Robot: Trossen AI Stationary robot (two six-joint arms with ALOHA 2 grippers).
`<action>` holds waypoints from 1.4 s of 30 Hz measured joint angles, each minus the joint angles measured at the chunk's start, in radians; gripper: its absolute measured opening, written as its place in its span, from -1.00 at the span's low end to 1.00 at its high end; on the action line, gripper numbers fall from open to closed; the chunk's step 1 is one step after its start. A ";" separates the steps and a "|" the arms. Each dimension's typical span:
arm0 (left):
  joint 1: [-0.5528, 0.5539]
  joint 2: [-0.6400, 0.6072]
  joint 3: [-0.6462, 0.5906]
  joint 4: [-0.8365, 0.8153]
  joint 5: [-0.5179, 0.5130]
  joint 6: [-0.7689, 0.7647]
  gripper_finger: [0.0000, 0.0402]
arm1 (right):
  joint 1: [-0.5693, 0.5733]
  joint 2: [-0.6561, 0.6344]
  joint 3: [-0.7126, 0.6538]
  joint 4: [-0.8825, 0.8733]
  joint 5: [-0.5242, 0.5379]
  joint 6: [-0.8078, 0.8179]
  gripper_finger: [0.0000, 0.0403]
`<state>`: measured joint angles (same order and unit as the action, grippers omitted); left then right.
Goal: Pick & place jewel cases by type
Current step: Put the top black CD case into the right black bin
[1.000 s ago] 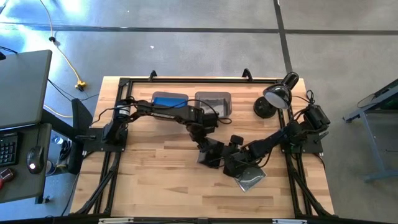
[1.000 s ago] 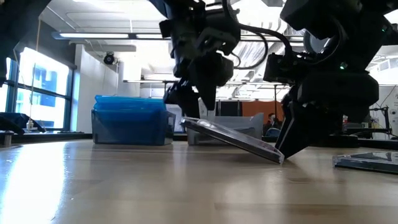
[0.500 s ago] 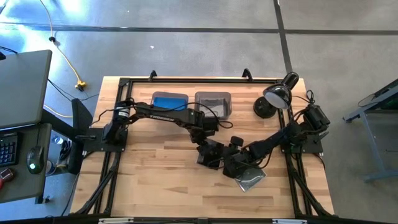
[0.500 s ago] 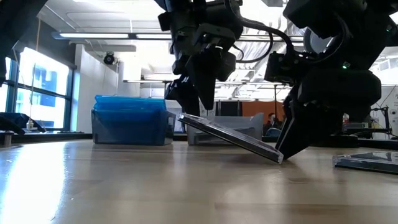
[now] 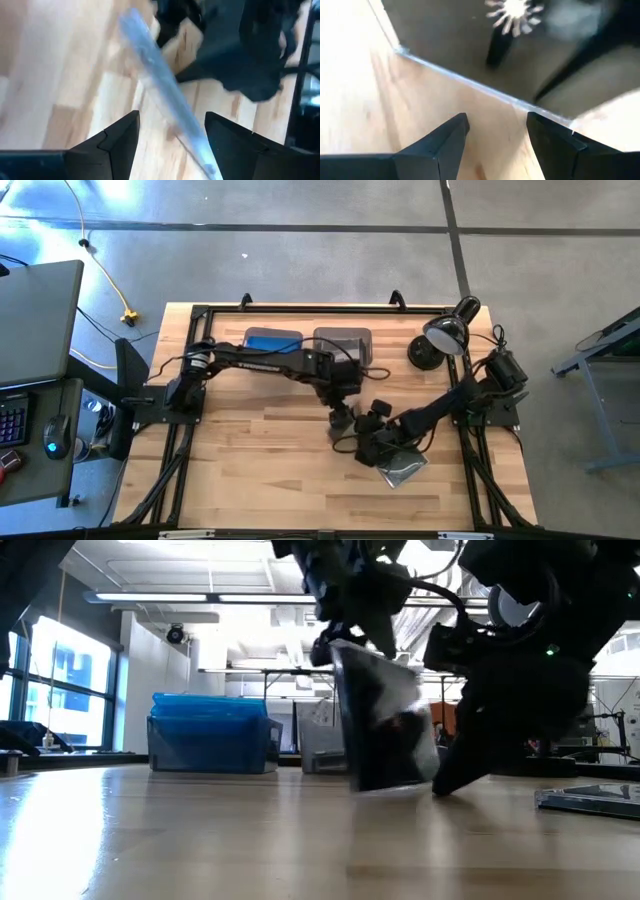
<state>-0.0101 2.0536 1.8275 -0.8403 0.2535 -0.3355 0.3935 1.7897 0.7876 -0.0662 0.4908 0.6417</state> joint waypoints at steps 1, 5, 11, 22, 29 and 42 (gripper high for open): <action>0.000 0.001 0.002 0.004 -0.001 0.006 0.10 | 0.000 0.002 -0.001 0.016 0.025 0.001 0.03; 0.027 -0.005 0.014 0.086 0.003 0.050 0.10 | -0.024 0.005 -0.004 0.094 0.116 -0.003 0.03; 0.083 -0.003 0.012 -0.014 -0.056 0.045 0.10 | -0.075 0.001 0.000 0.100 0.102 0.047 0.03; 0.101 -0.002 0.001 -0.244 -0.316 0.023 0.11 | -0.087 0.000 0.000 0.095 0.083 -0.018 0.03; 0.076 -0.002 -0.170 -0.278 -0.257 -0.039 0.11 | -0.086 -0.002 0.000 0.099 0.057 -0.021 0.03; -0.003 -0.007 -0.337 -0.203 -0.268 -0.044 -0.29 | -0.087 -0.002 0.000 0.160 0.065 0.026 0.03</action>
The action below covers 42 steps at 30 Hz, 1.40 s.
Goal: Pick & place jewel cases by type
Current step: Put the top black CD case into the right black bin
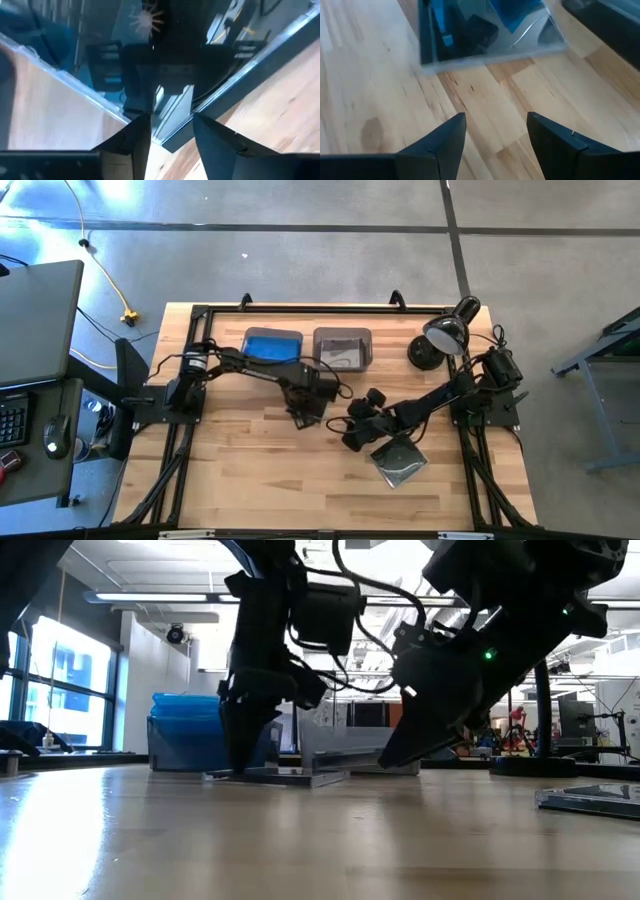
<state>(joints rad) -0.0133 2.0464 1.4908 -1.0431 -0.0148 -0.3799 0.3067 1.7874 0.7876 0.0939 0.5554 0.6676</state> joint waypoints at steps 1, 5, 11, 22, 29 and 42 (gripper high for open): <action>-0.011 0.000 0.000 0.014 0.003 -0.008 -0.31 | -0.001 -0.001 0.000 0.005 0.001 -0.008 0.03; -0.080 0.000 0.000 0.037 0.094 -0.053 -0.33 | 0.000 -0.001 0.000 0.003 -0.009 -0.021 0.03; -0.221 0.001 0.004 0.132 0.208 -0.084 -0.34 | 0.004 -0.001 0.000 0.002 -0.097 -0.058 0.03; -0.331 -0.052 0.162 -0.158 -0.137 -0.183 -0.34 | 0.044 -0.005 0.001 0.041 -0.181 -0.146 0.03; -0.320 -0.075 0.074 -0.300 -0.278 -0.193 -0.34 | 0.064 -0.008 0.001 0.051 -0.256 -0.281 0.03; -0.309 -0.080 -0.183 0.118 -0.227 -0.024 -0.34 | 0.060 0.077 0.005 0.136 -0.292 -0.279 0.04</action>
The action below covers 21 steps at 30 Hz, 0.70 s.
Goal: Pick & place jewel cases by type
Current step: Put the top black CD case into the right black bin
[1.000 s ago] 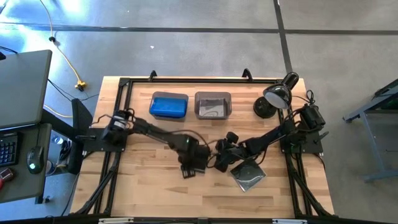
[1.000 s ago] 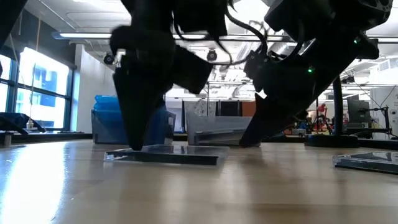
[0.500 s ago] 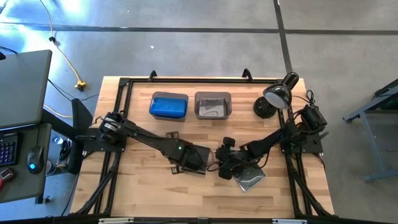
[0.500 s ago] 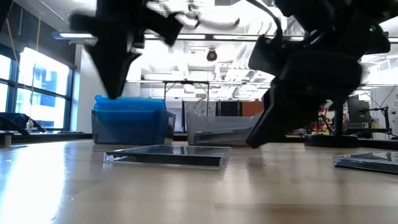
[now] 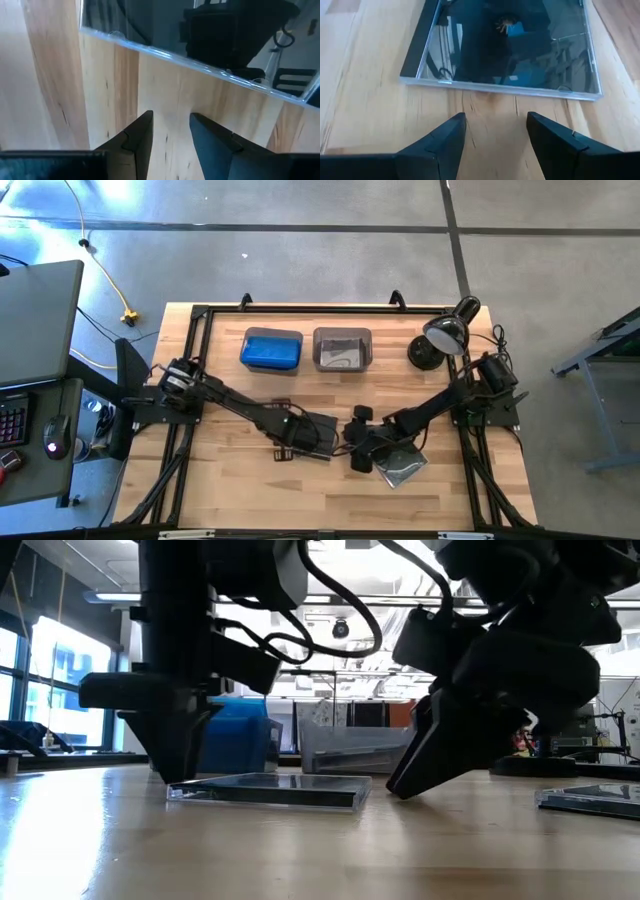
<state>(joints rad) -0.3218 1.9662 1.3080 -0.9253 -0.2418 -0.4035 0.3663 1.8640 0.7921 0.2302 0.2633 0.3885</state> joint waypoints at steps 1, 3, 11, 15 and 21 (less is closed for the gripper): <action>0.000 0.000 0.000 0.005 -0.005 0.012 -0.34 | -0.003 0.001 0.000 0.004 0.001 0.000 0.04; 0.000 0.002 0.007 0.010 -0.015 0.033 -0.33 | -0.009 0.002 -0.001 0.021 -0.004 0.000 0.04; 0.019 0.009 0.093 0.039 0.060 0.048 -0.12 | -0.019 0.005 -0.003 0.044 -0.029 0.002 0.04; 0.036 0.009 0.115 0.022 0.125 0.042 0.01 | -0.017 0.005 -0.003 0.032 -0.010 -0.023 0.04; 0.040 0.009 0.120 -0.019 0.122 0.028 0.08 | -0.009 0.006 -0.003 0.026 0.029 -0.053 0.04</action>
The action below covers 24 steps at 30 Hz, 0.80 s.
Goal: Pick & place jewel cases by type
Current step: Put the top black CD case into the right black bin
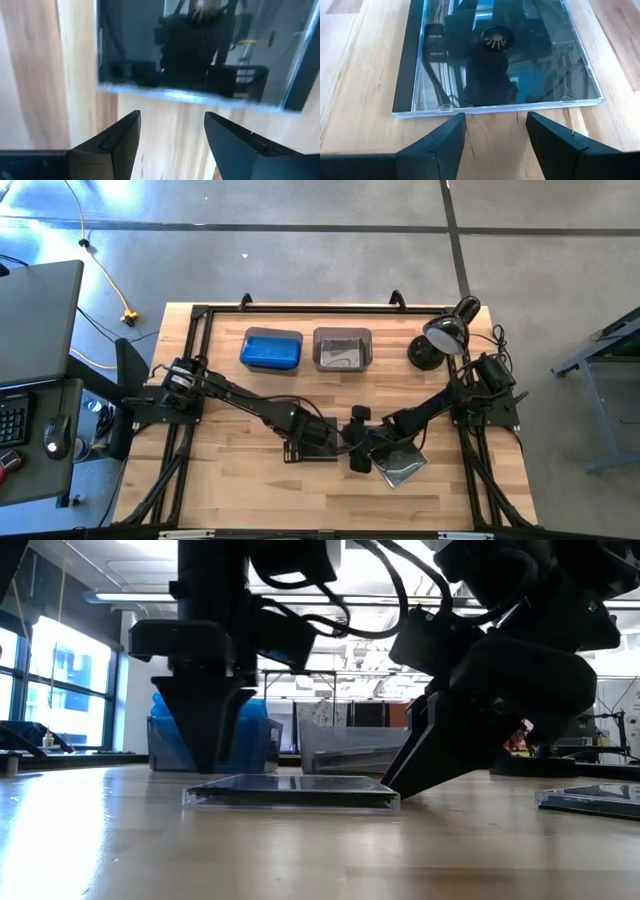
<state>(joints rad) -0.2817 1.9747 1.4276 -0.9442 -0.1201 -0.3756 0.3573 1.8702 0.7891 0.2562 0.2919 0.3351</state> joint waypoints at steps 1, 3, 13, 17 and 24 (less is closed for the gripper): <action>0.000 -0.001 0.000 -0.021 -0.002 -0.007 0.08 | 0.000 0.000 0.000 0.003 -0.002 0.000 0.04; 0.000 -0.001 0.000 -0.055 -0.007 -0.017 0.06 | 0.000 0.000 0.000 0.006 -0.003 -0.001 0.04; -0.037 -0.006 0.000 -0.222 0.034 -0.139 0.03 | 0.006 0.000 -0.001 0.015 0.003 -0.003 0.04; -0.076 -0.054 0.000 -0.473 0.042 -0.252 0.03 | 0.011 -0.021 -0.003 0.000 0.048 -0.045 0.04; -0.215 -0.324 -0.056 -0.527 -0.182 -0.663 0.03 | 0.017 -0.058 -0.003 -0.007 0.068 -0.065 0.04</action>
<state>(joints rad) -0.4971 1.6508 1.3715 -1.4713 -0.3024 -1.0389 0.3744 1.8122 0.7864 0.2489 0.3594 0.2704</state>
